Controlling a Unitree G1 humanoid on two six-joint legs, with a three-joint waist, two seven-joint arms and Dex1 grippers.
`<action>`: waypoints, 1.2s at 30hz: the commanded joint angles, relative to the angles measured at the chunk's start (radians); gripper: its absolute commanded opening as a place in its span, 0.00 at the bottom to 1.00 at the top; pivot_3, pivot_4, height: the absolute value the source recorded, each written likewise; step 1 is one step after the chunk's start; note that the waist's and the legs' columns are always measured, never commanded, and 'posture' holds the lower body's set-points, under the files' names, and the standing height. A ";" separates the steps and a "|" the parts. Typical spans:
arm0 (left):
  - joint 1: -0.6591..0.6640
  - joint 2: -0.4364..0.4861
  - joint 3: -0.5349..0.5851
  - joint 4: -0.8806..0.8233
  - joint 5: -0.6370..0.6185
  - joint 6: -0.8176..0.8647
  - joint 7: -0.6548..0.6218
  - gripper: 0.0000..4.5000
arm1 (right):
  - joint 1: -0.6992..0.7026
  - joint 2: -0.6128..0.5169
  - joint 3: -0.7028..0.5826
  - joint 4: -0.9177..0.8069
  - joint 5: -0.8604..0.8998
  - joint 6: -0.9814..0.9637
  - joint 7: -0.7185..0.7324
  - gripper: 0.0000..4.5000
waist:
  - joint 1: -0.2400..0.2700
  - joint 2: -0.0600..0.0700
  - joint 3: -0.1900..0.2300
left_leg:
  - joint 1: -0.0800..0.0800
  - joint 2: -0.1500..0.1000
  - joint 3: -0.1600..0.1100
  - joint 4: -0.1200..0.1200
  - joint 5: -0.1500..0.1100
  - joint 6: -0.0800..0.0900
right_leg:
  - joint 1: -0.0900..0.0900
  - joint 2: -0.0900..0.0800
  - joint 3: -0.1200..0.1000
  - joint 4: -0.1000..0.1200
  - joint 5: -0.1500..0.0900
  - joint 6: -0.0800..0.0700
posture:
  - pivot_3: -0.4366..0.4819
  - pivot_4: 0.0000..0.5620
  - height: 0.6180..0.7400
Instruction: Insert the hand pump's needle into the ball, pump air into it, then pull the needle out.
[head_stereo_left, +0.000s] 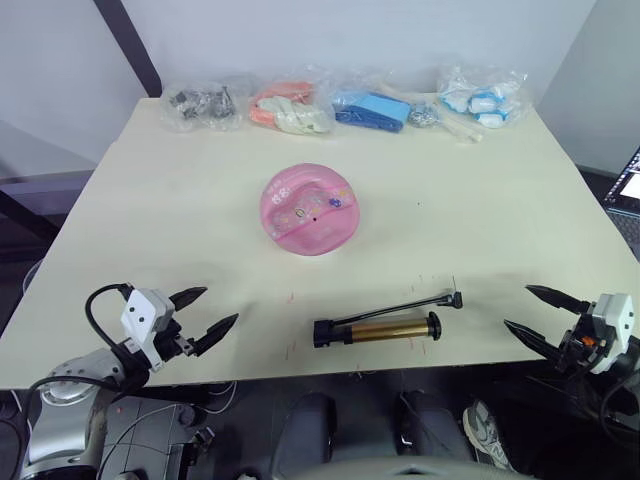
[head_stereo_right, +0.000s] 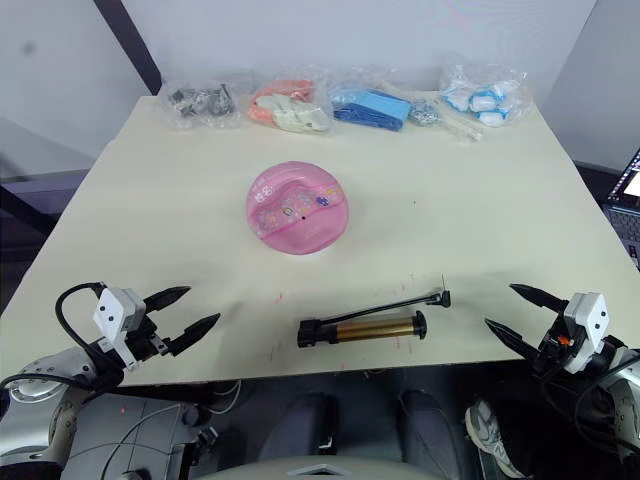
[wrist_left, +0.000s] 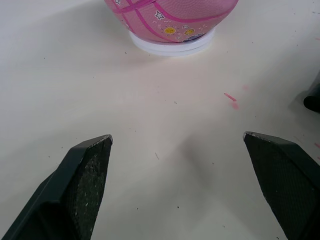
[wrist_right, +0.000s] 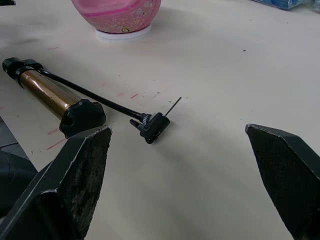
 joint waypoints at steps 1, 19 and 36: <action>-0.002 0.012 0.008 -0.028 -0.008 -0.005 -0.008 0.99 | 0.003 -0.002 -0.017 -0.016 0.005 -0.023 0.004 1.00 | 0.001 0.000 0.000 | 0.000 0.000 0.000 0.000 0.000 0.000 | 0.000 0.000 0.000 0.000 0.000 0.000 | 0.48 0.27 1.00; -0.058 0.045 -0.046 -0.060 0.016 -0.027 -0.101 0.99 | 0.016 -0.014 -0.032 0.004 0.042 -0.038 0.071 1.00 | 0.006 0.000 0.000 | 0.000 0.000 0.000 0.000 0.000 0.000 | 0.000 0.000 0.000 0.000 0.000 0.000 | 0.48 0.27 1.00; -0.424 0.005 -0.450 -0.253 0.098 0.238 -0.120 0.99 | 0.056 -0.049 -0.064 -0.098 0.145 -0.004 0.241 1.00 | 0.008 0.001 0.000 | 0.001 -0.001 0.000 0.001 0.000 0.000 | 0.001 0.005 0.001 0.000 0.002 -0.002 | 0.48 0.27 1.00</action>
